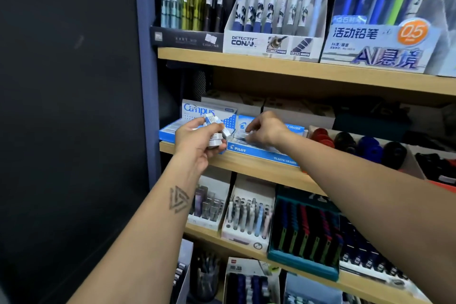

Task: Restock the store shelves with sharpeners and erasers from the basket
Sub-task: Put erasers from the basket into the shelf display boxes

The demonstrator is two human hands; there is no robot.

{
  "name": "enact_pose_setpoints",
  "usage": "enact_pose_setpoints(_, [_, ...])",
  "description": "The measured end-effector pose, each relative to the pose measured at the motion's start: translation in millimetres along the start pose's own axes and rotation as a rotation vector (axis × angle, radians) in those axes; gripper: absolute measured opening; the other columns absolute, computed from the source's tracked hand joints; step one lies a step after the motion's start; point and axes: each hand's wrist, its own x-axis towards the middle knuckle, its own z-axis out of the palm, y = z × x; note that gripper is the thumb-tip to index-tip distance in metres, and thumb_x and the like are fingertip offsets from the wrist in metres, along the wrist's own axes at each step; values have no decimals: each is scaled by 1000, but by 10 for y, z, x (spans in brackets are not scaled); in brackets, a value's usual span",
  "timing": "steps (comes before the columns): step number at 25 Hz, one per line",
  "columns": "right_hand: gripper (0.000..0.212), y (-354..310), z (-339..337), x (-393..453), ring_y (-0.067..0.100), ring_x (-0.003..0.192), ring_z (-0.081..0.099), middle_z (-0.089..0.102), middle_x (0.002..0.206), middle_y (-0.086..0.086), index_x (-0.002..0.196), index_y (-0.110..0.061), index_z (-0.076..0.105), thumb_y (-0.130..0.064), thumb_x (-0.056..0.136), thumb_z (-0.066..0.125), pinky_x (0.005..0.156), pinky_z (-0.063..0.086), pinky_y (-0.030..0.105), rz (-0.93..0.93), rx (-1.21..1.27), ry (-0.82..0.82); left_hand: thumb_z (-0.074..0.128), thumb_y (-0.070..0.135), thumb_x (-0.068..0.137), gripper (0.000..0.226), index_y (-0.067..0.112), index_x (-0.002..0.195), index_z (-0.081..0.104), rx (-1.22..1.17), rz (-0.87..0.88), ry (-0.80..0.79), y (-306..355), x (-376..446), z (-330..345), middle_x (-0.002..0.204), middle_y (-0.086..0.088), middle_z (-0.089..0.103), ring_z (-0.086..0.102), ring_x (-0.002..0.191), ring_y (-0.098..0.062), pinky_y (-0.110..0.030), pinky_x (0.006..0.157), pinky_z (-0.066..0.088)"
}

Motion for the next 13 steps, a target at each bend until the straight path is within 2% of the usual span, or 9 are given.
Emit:
enact_pose_setpoints(2, [20,-70,75,34,18,76,65,69,84,2,80,-20,68,-20,72,86,65,50,26,-28,-25,-9,75,-5,80,52,12,124,54,-5,-23,-25,-25,34,-38,78,-18,69,63,55,-25,-24,40,50])
enact_pose_setpoints(3, [18,-89,95,47,18,75,64,68,81,2,75,-19,66,-16,73,83,63,47,25,-50,-49,-12,75,-5,81,48,10,122,56,-14,-35,-45,-37,45,-57,80,-19,69,63,55,-25,-23,40,49])
enact_pose_setpoints(5, [16,-116,130,57,17,78,65,69,81,2,70,-19,67,-11,76,80,66,47,25,-65,-93,1,74,-3,82,35,6,114,62,-43,-68,-94,-48,54,-86,82,-19,67,63,55,-25,-21,38,47])
enact_pose_setpoints(8, [4,-128,105,46,19,77,69,74,83,6,77,-11,75,-12,81,73,71,58,30,-28,-58,44,72,0,84,15,10,94,67,-86,-98,-148,-70,24,-98,78,-15,69,65,55,-22,-18,38,46])
enact_pose_setpoints(10, [13,-180,-36,-32,19,71,69,74,85,9,93,-5,76,-14,86,70,73,60,36,4,264,-7,72,0,84,15,11,94,68,-105,-96,-154,-83,12,-76,79,-14,70,65,56,-21,-18,37,46])
enact_pose_setpoints(12, [25,-246,-188,-213,21,71,69,71,89,14,106,-3,71,-19,87,75,68,60,36,-23,693,-245,73,0,83,23,9,104,67,-108,-86,-129,-101,12,-39,83,-16,69,64,58,-23,-19,38,47])
enact_pose_setpoints(13, [30,-265,-226,-302,23,73,69,71,88,15,109,-4,69,-20,85,78,68,60,35,-64,754,-347,74,0,82,32,8,112,64,-98,-77,-105,-109,14,-28,86,-17,69,64,59,-24,-20,38,48])
